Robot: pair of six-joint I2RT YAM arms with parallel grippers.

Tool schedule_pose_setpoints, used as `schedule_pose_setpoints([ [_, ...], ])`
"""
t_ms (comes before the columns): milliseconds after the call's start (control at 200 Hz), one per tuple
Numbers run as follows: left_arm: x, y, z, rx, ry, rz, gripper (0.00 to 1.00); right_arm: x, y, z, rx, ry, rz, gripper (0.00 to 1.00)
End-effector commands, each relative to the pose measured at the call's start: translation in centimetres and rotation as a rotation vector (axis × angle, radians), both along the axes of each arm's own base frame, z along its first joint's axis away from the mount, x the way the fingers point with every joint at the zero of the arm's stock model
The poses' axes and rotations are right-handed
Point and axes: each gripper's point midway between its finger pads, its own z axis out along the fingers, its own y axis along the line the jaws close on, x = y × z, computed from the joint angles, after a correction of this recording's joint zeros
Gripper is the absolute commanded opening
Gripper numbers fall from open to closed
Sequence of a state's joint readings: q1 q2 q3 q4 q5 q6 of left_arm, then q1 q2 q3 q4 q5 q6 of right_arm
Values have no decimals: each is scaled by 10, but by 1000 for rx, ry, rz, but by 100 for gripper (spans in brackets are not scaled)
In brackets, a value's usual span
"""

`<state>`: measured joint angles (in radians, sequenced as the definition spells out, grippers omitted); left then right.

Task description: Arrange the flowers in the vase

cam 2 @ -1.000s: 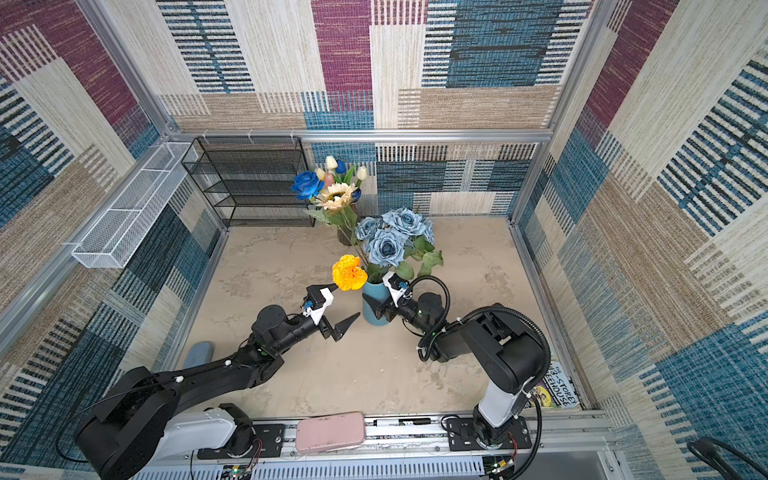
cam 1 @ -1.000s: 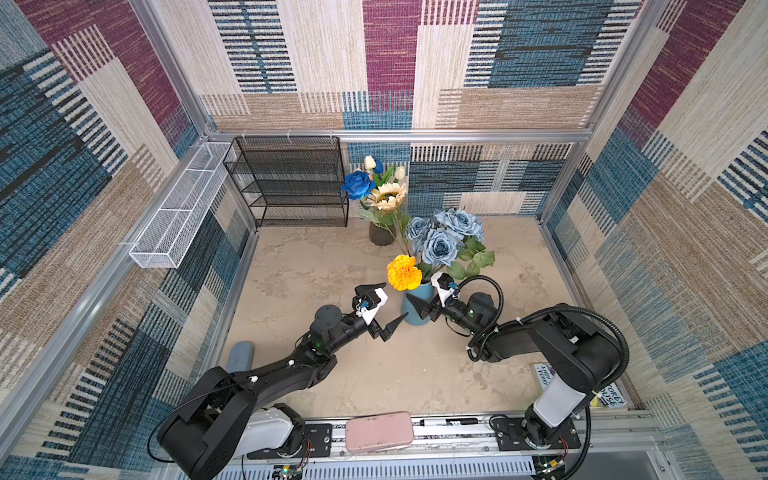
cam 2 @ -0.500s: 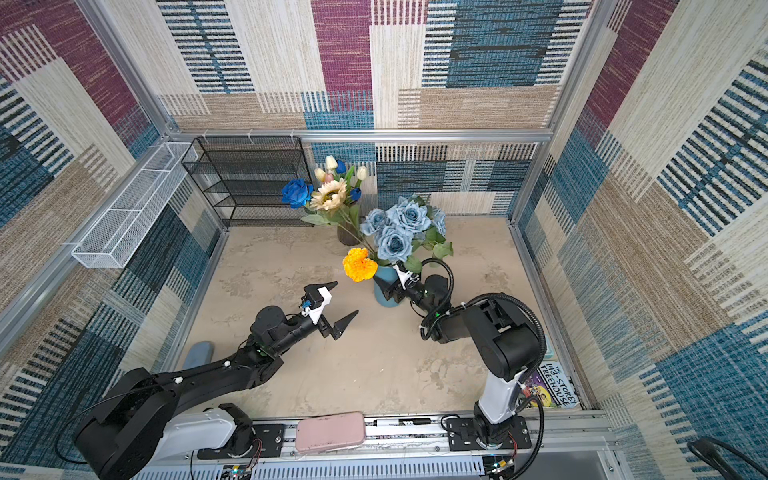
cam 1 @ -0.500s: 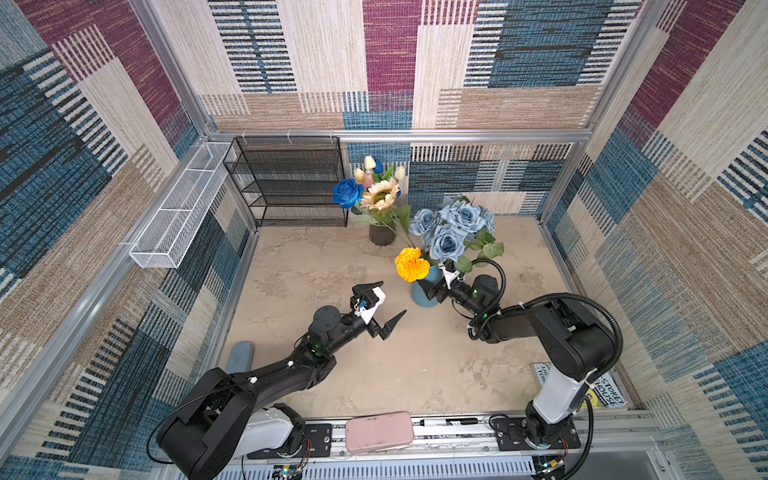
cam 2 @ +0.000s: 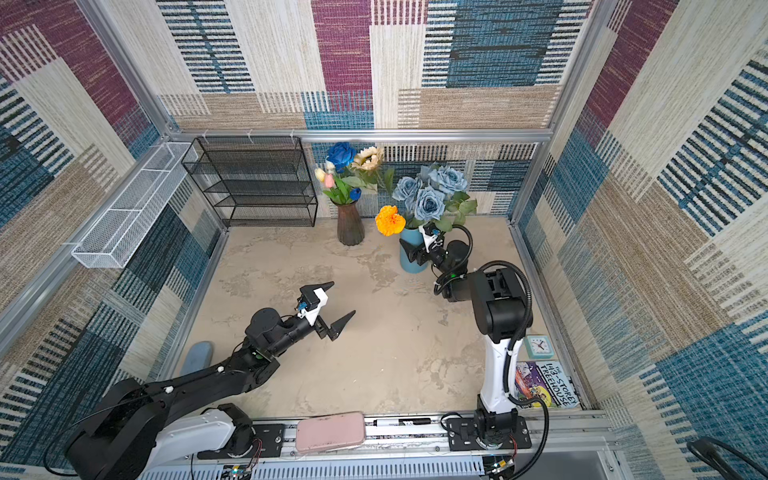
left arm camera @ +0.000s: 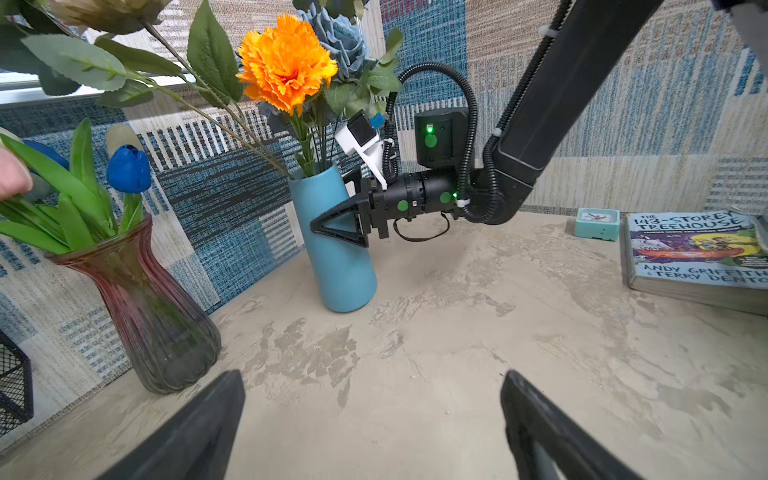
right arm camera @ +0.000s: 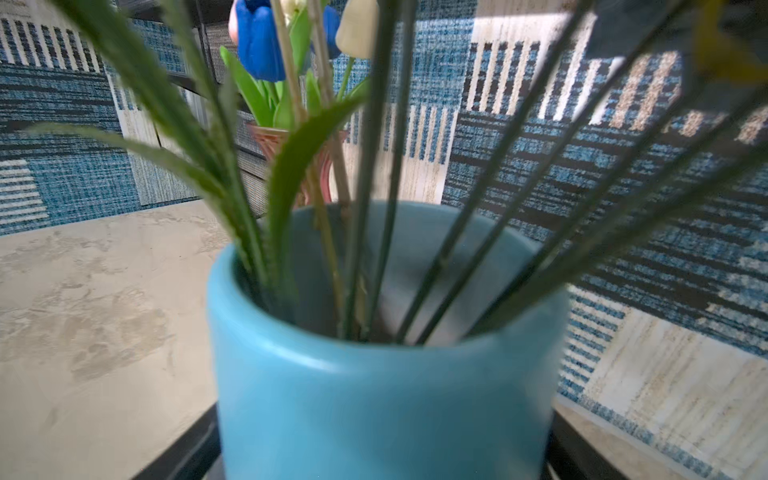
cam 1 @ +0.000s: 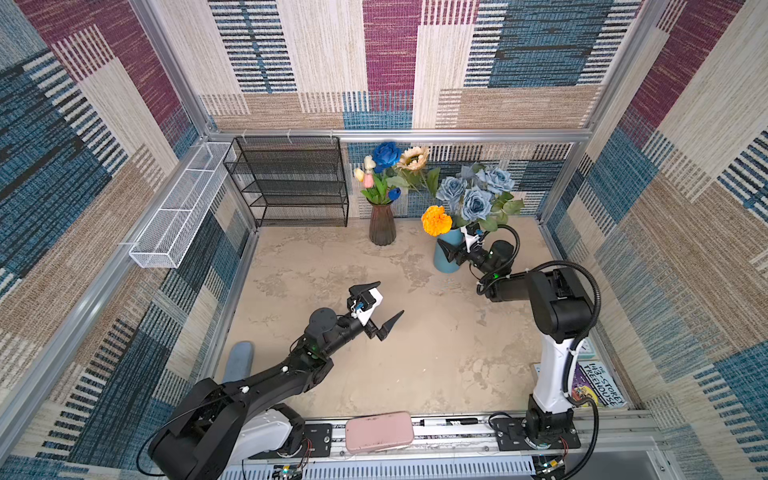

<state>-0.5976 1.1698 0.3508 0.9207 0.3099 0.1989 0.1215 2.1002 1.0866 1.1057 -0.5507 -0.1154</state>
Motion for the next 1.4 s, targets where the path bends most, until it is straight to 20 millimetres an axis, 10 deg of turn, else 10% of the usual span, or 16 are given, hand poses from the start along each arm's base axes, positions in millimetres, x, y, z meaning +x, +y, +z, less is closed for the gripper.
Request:
schedule_pose_setpoints([
  [0, 1, 2, 2, 23, -16, 12, 99, 13, -3, 39, 19, -167, 30, 28],
  [406, -2, 6, 3, 43, -7, 23, 99, 81, -20, 17, 23, -133, 2, 34],
  [976, -4, 6, 8, 39, -8, 14, 99, 93, -34, 14, 55, -141, -15, 44],
  [1392, -1, 1, 12, 40, -9, 2, 99, 95, -46, 14, 72, -133, -35, 86],
])
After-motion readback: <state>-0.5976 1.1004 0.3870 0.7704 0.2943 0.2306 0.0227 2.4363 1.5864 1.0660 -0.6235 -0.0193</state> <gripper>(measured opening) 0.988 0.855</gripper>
